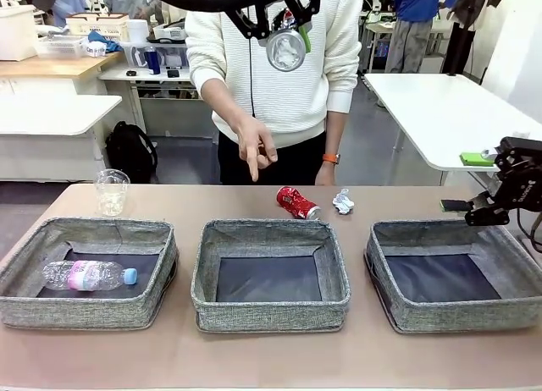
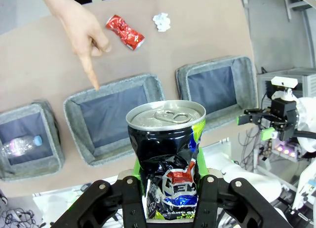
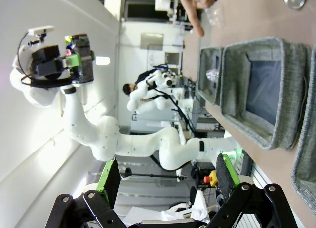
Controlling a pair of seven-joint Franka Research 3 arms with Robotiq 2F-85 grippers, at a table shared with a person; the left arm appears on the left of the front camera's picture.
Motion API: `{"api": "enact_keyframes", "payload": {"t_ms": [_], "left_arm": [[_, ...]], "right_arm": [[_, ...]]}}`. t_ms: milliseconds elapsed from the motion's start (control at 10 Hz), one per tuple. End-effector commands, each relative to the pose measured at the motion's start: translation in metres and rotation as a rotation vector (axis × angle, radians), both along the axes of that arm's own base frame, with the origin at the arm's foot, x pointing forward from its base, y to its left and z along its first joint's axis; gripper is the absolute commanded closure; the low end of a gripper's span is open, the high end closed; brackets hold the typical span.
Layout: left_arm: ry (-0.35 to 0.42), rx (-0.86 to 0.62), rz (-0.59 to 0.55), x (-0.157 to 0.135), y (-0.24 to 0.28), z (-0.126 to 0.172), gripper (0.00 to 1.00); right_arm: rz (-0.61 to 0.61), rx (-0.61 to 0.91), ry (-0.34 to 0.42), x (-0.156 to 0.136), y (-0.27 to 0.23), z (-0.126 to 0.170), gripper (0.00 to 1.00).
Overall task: Sort the waste into the appropriate baskets.
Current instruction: Place the picked waste into the Fabric basket indicated by the person.
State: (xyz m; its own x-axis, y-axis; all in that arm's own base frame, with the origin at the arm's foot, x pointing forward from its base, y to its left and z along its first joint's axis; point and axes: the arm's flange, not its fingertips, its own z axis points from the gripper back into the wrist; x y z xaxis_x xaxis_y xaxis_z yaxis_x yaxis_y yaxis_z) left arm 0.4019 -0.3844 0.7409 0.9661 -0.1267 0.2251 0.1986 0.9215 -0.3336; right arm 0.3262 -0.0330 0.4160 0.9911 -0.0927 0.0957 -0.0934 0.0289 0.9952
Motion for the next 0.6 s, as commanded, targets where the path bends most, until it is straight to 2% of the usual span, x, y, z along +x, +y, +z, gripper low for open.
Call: {"api": "enact_keyframes", "payload": {"t_ms": [0, 100, 300, 400, 500], "left_arm": [[-0.045, 0.01, -0.028, -0.015, 0.002, -0.027, 0.56], [-0.094, 0.019, -0.03, -0.032, 0.006, -0.069, 0.56], [-0.125, 0.051, -0.017, -0.05, 0.014, -0.124, 0.56], [-0.126, 0.064, 0.029, -0.051, 0.014, -0.151, 0.56], [-0.092, 0.065, 0.011, -0.05, 0.01, -0.179, 0.56]], "right_arm": [[-0.002, 0.013, 0.015, -0.001, 0.001, 0.005, 0.0], [-0.002, 0.013, 0.015, -0.001, 0.001, 0.005, 0.0], [-0.002, 0.013, 0.015, -0.001, 0.001, 0.005, 0.0], [-0.002, 0.013, 0.015, -0.001, 0.001, 0.005, 0.0], [-0.002, 0.013, 0.015, -0.001, 0.001, 0.005, 0.0]]}}
